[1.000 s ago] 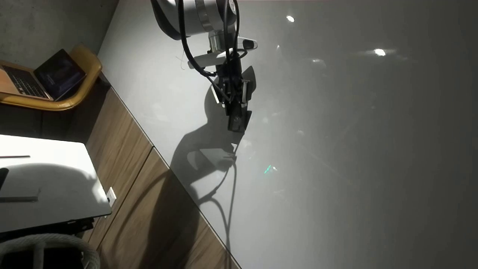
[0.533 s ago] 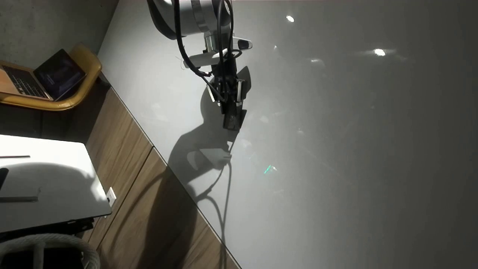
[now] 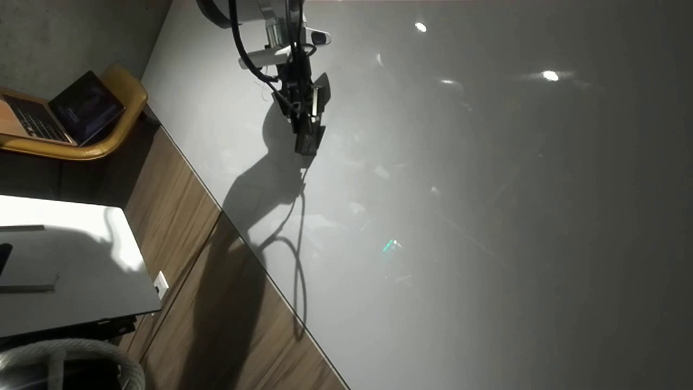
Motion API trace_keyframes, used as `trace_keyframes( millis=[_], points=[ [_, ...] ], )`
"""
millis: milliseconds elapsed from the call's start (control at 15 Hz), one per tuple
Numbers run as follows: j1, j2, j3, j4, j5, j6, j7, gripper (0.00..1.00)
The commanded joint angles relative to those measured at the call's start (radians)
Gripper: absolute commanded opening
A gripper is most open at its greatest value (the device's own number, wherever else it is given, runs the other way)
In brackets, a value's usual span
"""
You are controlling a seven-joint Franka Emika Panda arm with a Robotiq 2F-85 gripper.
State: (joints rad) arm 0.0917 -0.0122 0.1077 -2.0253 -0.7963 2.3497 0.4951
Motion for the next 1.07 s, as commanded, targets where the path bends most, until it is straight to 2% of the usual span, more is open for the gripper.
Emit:
trace_keyframes(
  millis=[0,333,1000],
  points=[
    [0.075,0.075,0.070,0.125,-0.007,-0.040,0.035,0.28],
    [0.177,0.164,0.134,0.223,-0.027,-0.077,0.042,0.28],
    [0.313,0.289,0.138,0.349,-0.024,-0.106,0.029,0.28]
  ],
)
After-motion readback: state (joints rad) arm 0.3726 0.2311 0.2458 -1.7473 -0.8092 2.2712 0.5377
